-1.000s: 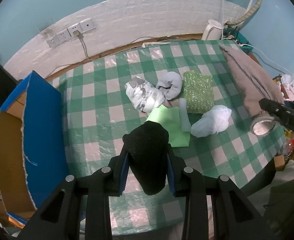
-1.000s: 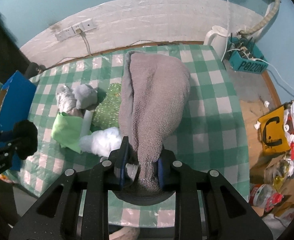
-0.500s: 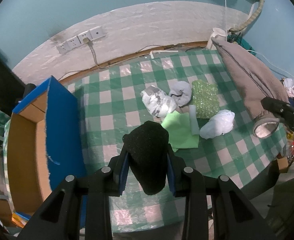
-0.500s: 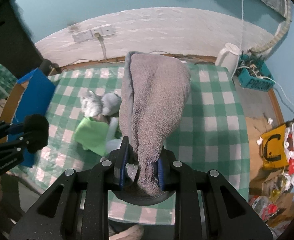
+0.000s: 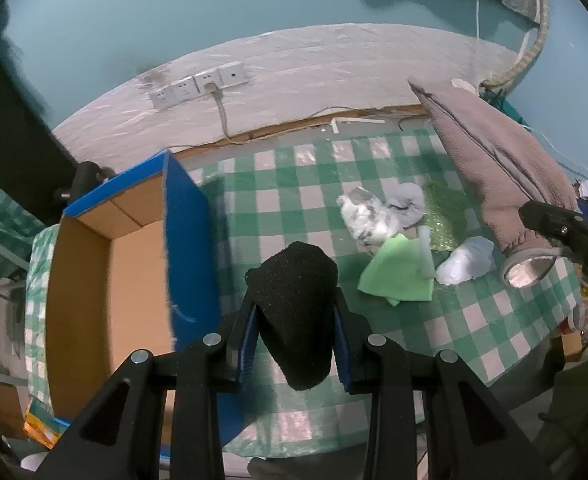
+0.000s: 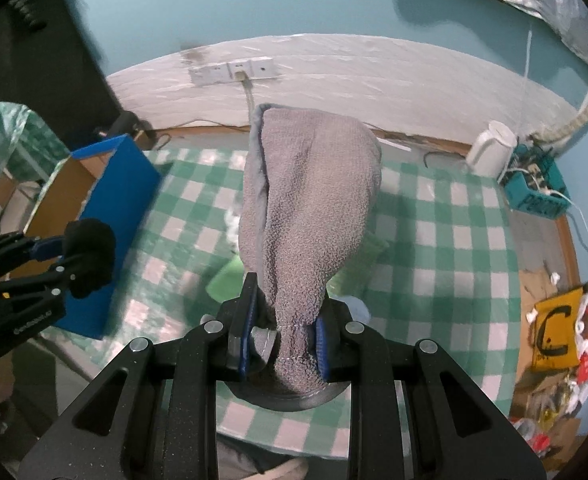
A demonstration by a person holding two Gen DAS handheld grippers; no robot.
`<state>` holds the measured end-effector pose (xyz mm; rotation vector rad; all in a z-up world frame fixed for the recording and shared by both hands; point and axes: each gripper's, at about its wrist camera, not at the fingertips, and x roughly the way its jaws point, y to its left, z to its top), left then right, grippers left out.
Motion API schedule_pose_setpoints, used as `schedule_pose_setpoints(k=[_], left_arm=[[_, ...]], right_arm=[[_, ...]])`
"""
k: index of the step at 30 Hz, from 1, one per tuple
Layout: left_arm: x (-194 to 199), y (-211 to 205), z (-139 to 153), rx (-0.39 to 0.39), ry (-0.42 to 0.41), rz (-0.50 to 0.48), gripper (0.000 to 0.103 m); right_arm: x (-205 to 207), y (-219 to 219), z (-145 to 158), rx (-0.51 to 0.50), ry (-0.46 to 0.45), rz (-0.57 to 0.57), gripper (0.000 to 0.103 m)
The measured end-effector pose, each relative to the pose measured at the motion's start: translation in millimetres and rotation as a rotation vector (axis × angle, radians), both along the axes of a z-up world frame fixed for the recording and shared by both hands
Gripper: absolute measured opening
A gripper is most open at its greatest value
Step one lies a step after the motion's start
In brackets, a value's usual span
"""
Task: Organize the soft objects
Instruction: 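Lift the grey towel with the right tool while the left tool carries the black sock to the box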
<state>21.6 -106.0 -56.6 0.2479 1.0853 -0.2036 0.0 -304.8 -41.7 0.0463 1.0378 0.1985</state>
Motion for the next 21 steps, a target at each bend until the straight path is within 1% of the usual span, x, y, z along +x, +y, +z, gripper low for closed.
schedule_pose_setpoints(k=[7,12,21], left_arm=[[-1.4,24.4,10.2,0.012,-0.037,0.035,0.033],[1.5,42.0,14.3,0.004,-0.046,0.066,0.033],[0.8,80.6,17.0,0.013,-0.067,0.128,0.033]], right_arm=[[10.2,39.4,13.5,0.015,-0.017,0.073,0.023],[17.5,75.0,19.8,0.018,-0.025,0.134,0.023],[26.7,134.8,21.2,0.022,-0.020,0.238,0.023]])
